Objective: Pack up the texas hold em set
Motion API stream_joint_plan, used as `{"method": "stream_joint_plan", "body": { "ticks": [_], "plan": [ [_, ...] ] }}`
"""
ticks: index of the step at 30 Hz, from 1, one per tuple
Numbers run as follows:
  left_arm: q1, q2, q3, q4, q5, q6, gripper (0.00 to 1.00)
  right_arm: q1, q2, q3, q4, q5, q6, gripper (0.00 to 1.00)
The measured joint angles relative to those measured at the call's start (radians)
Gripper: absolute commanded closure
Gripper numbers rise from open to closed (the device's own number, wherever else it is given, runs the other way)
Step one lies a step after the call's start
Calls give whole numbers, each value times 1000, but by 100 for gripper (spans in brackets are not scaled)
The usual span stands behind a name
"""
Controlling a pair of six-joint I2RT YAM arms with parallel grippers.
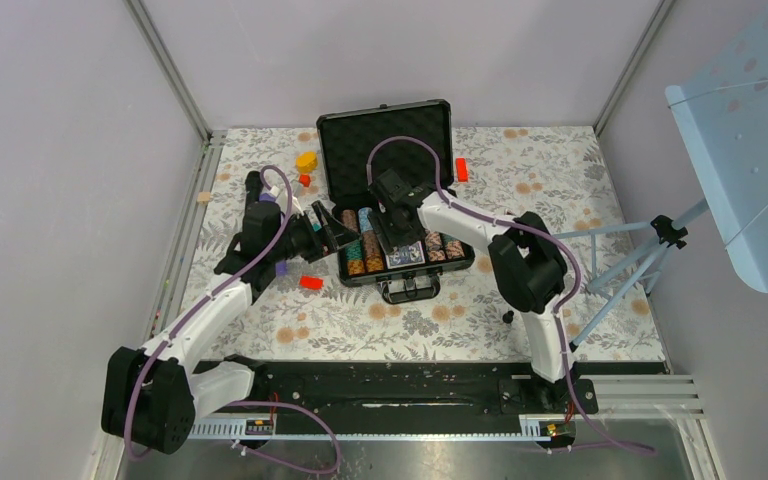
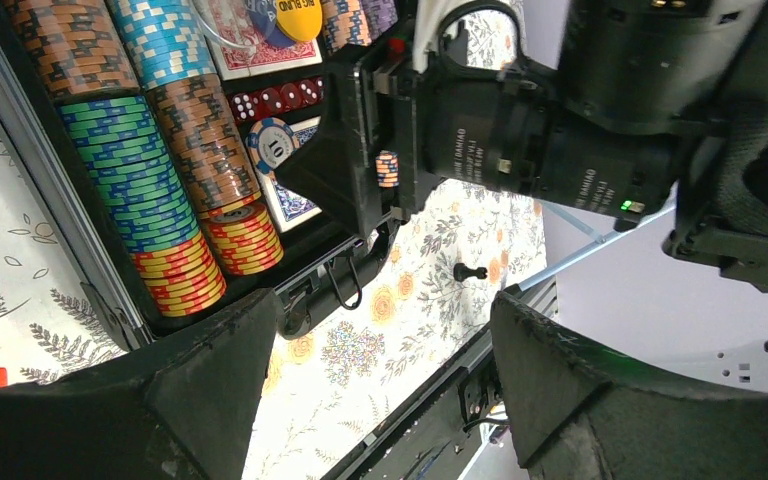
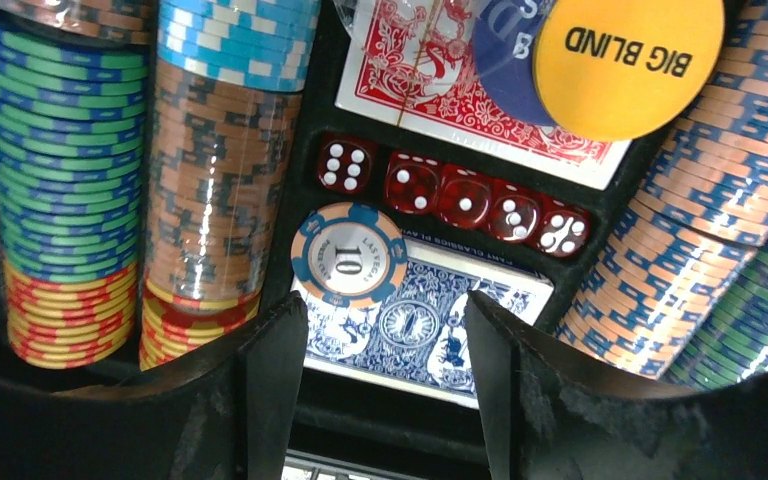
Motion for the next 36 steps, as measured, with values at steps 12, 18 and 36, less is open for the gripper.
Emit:
{"method": "stream_joint_plan", "body": {
  "ticks": [12,18,36],
  "plan": [
    [0,-2,0,0,0,9,23,28,57,58,-23,3,-10,33],
    [0,-2,0,0,0,10,23,30,84,93,-55,9,-20,41],
    [1,-2,0,-23,0,17,23,34,73,69,-9,39,-35,52]
  ]
}}
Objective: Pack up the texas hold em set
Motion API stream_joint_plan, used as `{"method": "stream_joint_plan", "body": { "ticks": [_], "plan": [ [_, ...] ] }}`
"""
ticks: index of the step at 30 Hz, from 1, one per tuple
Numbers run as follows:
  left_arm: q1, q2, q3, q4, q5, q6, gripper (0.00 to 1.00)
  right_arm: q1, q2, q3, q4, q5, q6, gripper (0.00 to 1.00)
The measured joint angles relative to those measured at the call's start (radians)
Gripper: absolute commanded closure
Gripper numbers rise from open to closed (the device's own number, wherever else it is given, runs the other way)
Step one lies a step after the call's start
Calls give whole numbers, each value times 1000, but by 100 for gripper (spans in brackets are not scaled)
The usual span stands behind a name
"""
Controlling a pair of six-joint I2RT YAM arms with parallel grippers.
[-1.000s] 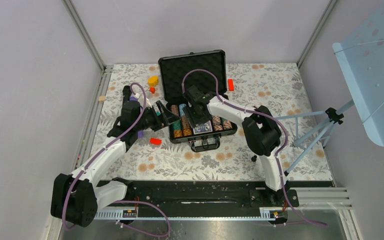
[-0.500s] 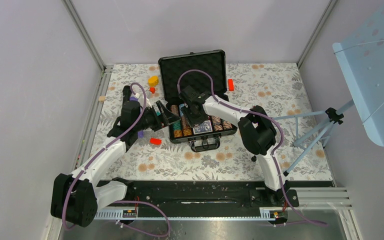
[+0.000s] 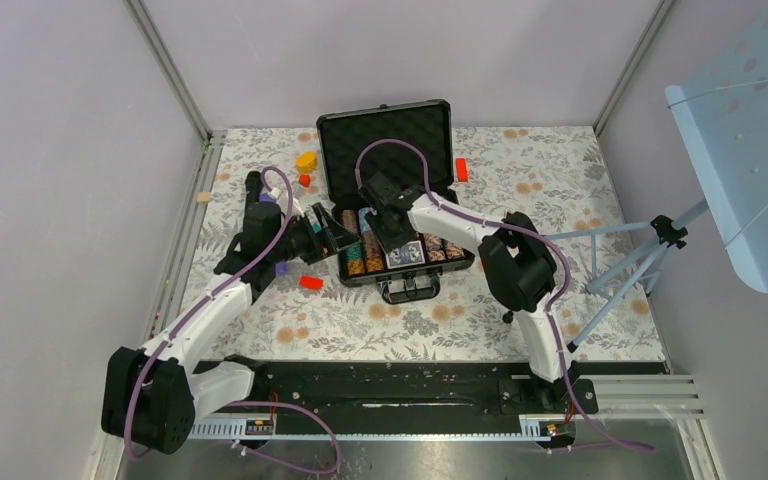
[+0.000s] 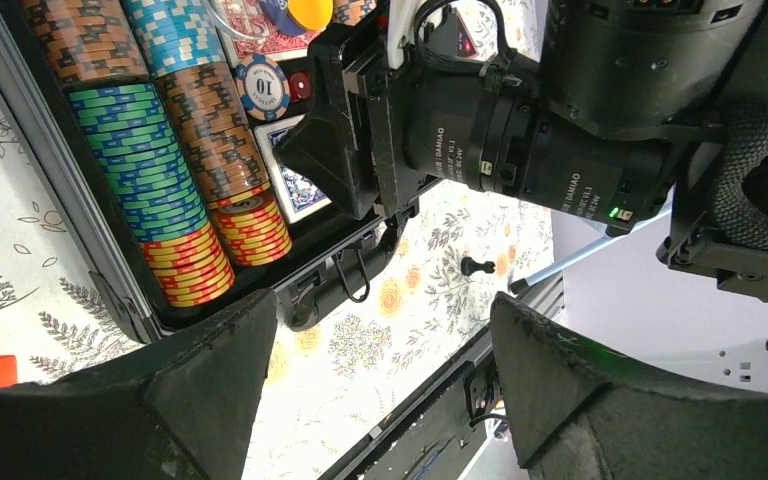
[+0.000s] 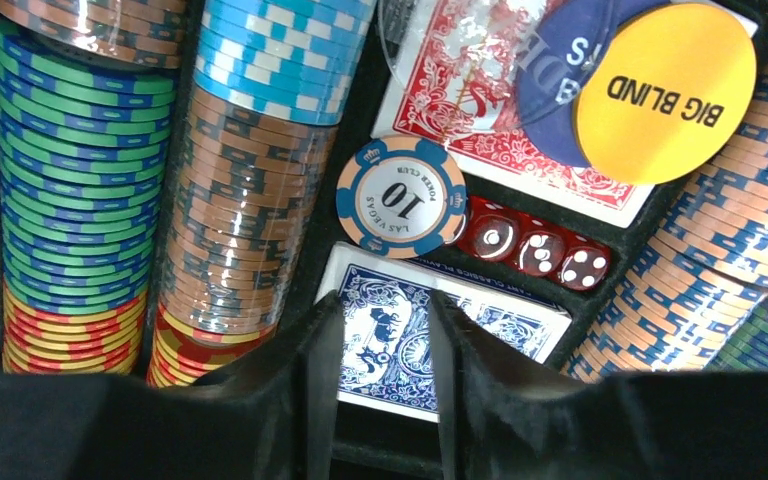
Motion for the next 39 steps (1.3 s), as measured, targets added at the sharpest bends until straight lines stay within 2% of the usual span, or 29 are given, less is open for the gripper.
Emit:
{"method": "stream_joint_plan", "body": {
  "ticks": [2,5,14,22,30,32,36,39],
  "plan": [
    [0,0,0,-5,0,0,23,0,-6,-6,0,10,-5,43],
    [0,0,0,-14,0,0,23,0,-6,-6,2,17,-13,37],
    [1,-1,0,-20,0,4,23,-2,16,64,-6,15,-27,36],
    [2,-1,0,-21,0,5,23,-16,88,142,-38,34,-43,42],
    [2,-1,0,-21,0,5,23,-30,100,154,-37,19,-35,43],
    [2,-1,0,-21,0,5,23,-35,101,154,-33,12,-32,46],
    [2,-1,0,-21,0,5,23,-48,112,158,-24,-8,-31,59],
    [2,-1,0,-21,0,5,23,-50,112,158,-24,-18,-26,63]
  ]
}}
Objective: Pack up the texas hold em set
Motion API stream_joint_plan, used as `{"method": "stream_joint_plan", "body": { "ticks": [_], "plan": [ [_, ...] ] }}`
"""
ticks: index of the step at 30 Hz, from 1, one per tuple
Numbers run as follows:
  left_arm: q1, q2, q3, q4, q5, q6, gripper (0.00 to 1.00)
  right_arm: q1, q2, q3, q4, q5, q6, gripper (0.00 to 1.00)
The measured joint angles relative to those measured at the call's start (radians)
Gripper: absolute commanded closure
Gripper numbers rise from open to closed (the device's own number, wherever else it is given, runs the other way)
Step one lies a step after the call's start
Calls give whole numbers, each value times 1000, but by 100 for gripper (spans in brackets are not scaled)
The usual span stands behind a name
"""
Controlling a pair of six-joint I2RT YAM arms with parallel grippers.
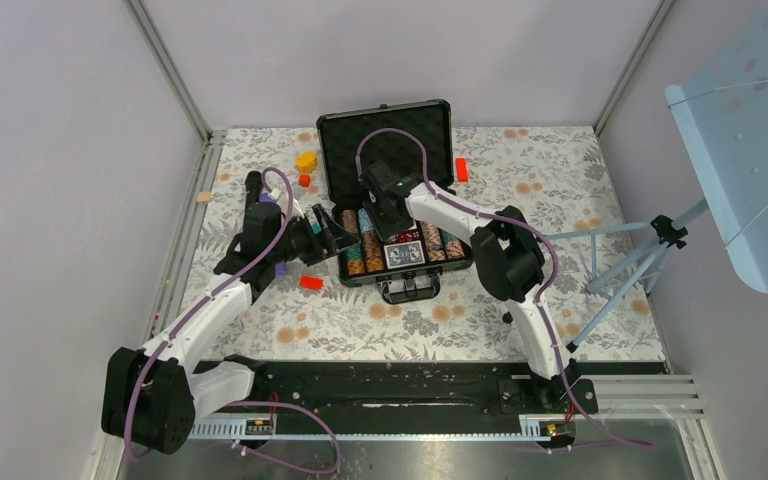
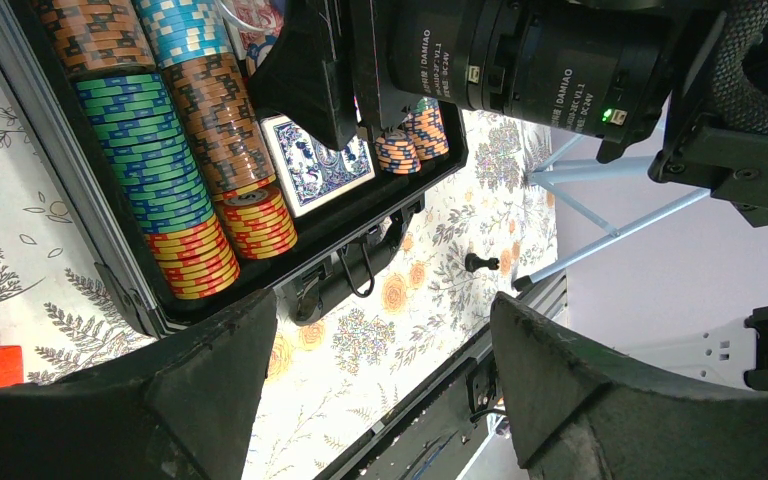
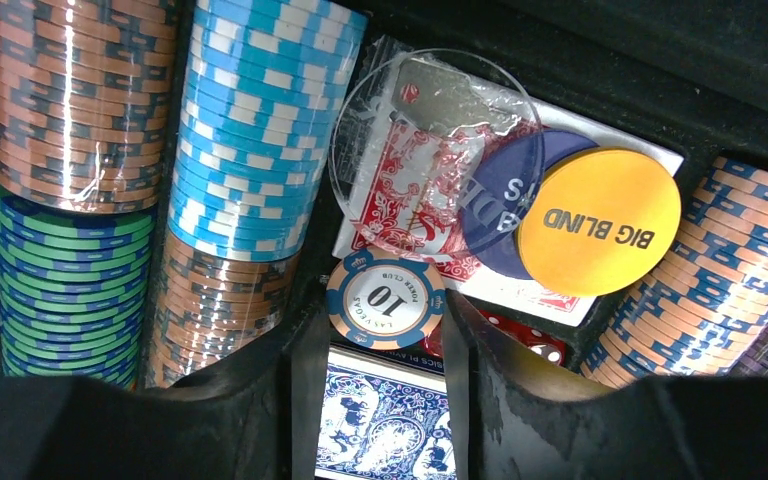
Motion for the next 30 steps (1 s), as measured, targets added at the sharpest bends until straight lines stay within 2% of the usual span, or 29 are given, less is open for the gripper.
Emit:
{"method": "stream_joint_plan", "body": {
  "ticks": [19,30],
  "plan": [
    [0,0,0,0,0,0,23,-10,-93,-129,92,0,3,64],
    [0,10,1,10,5,-11,23,-18,-286,-301,139,3,-5,63]
  ]
}}
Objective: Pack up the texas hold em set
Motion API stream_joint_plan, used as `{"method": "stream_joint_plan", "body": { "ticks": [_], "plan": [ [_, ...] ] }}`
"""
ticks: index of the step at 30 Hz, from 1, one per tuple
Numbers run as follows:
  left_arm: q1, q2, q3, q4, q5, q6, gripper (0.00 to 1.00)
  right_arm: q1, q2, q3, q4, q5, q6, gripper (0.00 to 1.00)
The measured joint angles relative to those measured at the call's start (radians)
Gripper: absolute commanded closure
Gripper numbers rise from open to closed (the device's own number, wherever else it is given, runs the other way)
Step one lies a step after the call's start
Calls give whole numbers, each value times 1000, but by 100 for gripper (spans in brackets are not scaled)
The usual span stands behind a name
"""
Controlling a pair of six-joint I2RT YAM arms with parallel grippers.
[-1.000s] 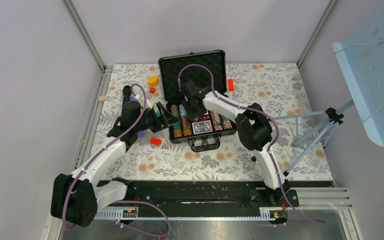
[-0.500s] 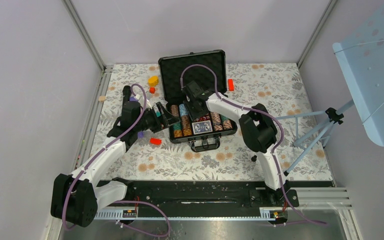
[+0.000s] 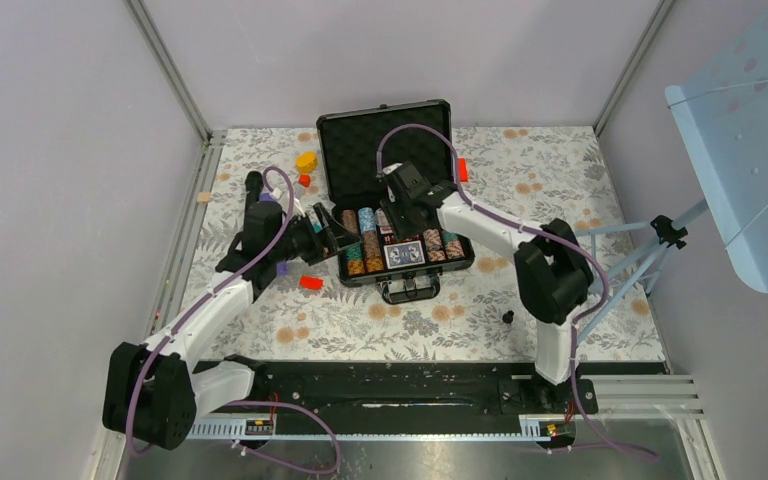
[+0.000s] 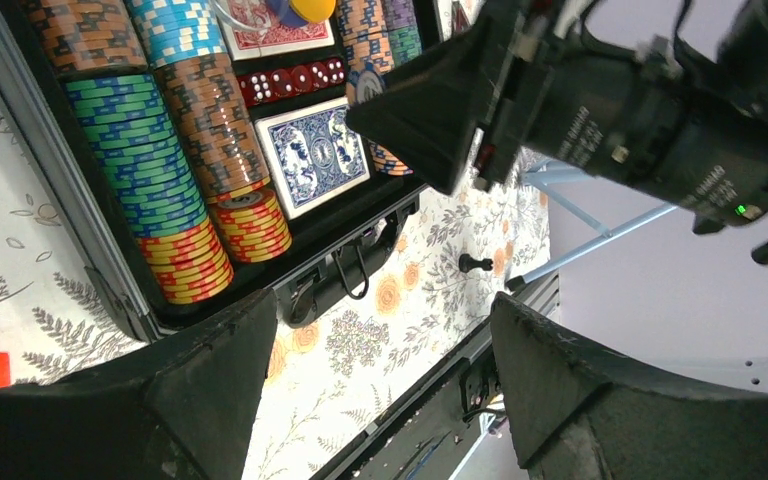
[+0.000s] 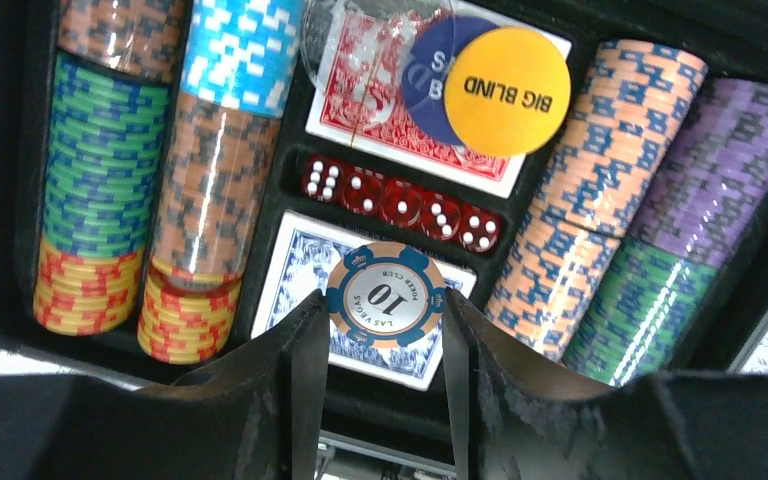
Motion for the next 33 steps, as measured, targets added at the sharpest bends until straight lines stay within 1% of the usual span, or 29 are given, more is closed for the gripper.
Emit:
{"method": "stream_joint_plan", "body": {
  "ticks": [6,13,20,25,33],
  "plan": [
    [0,73,28,49,34,-43,24,-8,-135,-123,56,-50,-54,62],
    [0,213,107,161,79,-121,27,-19,-236,-180,111,-153,-155,62],
    [0,381,145,312,137,-213,34,-25,-278,-220,156,-242,-223,62],
    [-11,478,172,380,172,-262,35,-26,-278,-222,175,-279,-247,62],
    [-31,510,197,434,195,-287,40,-27,-278,-222,178,-288,-265,62]
  ]
}}
